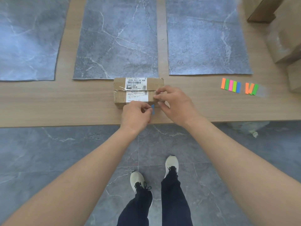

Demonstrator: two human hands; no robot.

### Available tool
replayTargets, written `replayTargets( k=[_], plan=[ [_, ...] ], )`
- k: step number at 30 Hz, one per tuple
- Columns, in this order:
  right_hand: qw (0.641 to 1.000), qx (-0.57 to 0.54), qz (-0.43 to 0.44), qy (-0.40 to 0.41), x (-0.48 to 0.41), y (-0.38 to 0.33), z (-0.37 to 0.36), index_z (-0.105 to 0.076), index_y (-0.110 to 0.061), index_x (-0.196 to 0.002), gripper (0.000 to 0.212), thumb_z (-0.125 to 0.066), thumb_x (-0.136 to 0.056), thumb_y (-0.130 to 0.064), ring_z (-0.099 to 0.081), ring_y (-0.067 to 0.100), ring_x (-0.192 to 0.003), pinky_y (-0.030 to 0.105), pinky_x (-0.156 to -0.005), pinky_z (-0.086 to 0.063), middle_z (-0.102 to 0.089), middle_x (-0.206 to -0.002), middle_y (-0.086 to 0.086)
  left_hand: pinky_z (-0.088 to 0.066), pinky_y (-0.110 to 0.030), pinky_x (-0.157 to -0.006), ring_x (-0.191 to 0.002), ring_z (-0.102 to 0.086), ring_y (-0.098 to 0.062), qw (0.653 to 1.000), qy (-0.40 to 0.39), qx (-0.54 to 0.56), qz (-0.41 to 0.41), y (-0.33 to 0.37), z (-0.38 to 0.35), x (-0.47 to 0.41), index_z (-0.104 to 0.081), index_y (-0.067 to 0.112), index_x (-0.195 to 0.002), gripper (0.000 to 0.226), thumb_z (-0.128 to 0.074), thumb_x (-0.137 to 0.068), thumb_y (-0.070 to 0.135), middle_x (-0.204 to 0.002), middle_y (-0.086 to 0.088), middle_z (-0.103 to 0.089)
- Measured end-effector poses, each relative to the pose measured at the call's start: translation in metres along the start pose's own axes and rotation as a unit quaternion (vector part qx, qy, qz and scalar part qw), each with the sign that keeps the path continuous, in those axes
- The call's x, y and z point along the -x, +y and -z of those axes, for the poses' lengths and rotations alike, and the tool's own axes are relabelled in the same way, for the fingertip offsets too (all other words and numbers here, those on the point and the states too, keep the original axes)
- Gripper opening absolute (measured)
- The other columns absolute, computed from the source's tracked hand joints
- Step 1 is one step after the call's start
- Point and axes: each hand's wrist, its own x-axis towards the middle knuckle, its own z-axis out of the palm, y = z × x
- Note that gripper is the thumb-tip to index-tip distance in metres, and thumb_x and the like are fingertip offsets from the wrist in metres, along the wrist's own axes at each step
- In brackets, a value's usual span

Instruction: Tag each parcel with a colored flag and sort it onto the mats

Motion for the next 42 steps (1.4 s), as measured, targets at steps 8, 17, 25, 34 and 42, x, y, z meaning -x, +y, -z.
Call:
replayTargets(
  k=[8,17,25,34,42],
  plan=[
    [1.000,0.009,-0.010,0.004,-0.007,0.003,-0.003,-0.080,-0.028,-0.100,0.013,-0.078,-0.087,-0.029,-0.061,0.017,-0.099,0.034,-0.068,-0.052,-0.063,-0.119,-0.013,-0.058,-0.039,-0.075,-0.067,-0.069,-0.018,0.999,0.021,0.000,0.024,-0.001,-0.002,-0.008,-0.076,0.025,-0.080,0.015,-0.064,-0.084,0.034,-0.058,0.009,-0.067],
    [0.996,0.078,0.010,0.042,-0.018,-0.002,-0.008,-0.075,-0.018,-0.074,0.014,-0.080,-0.081,-0.030,-0.060,0.021,-0.091,0.026,-0.055,-0.040,-0.065,-0.102,-0.006,-0.057,-0.038,-0.073,-0.068,-0.069,-0.019,0.999,0.034,-0.012,0.024,0.003,-0.007,-0.010,-0.077,0.024,-0.078,0.023,-0.060,-0.080,0.039,-0.058,0.011,-0.067],
    [0.988,0.125,0.053,0.068,-0.020,-0.003,-0.011,-0.065,-0.016,-0.068,0.020,-0.083,-0.069,-0.025,-0.061,0.022,-0.081,0.021,-0.050,-0.030,-0.065,-0.093,-0.005,-0.056,-0.038,-0.072,-0.066,-0.068,-0.018,0.998,0.034,-0.025,0.038,-0.004,-0.007,-0.013,-0.072,0.022,-0.067,0.022,-0.062,-0.083,0.034,-0.056,0.009,-0.066],
    [0.983,0.146,0.067,0.084,-0.019,-0.002,-0.024,-0.056,-0.013,-0.084,0.032,-0.082,-0.065,-0.011,-0.055,0.025,-0.079,0.026,-0.046,-0.033,-0.059,-0.102,0.005,-0.052,-0.032,-0.068,-0.068,-0.065,-0.015,0.985,0.123,-0.051,0.112,-0.034,0.029,-0.001,-0.065,0.021,-0.067,0.019,-0.058,-0.080,0.033,-0.061,0.006,-0.068],
    [0.964,-0.134,-0.185,0.135,-0.012,-0.013,-0.021,-0.060,-0.017,-0.119,0.035,-0.061,-0.097,-0.043,-0.055,0.012,-0.097,0.034,-0.083,-0.053,-0.052,-0.121,-0.003,-0.045,-0.041,-0.087,-0.092,-0.059,-0.029,0.964,0.186,0.100,0.164,-0.031,0.062,-0.020,-0.057,0.021,-0.088,0.025,-0.036,-0.096,0.031,-0.091,-0.005,-0.068]
  ],
)
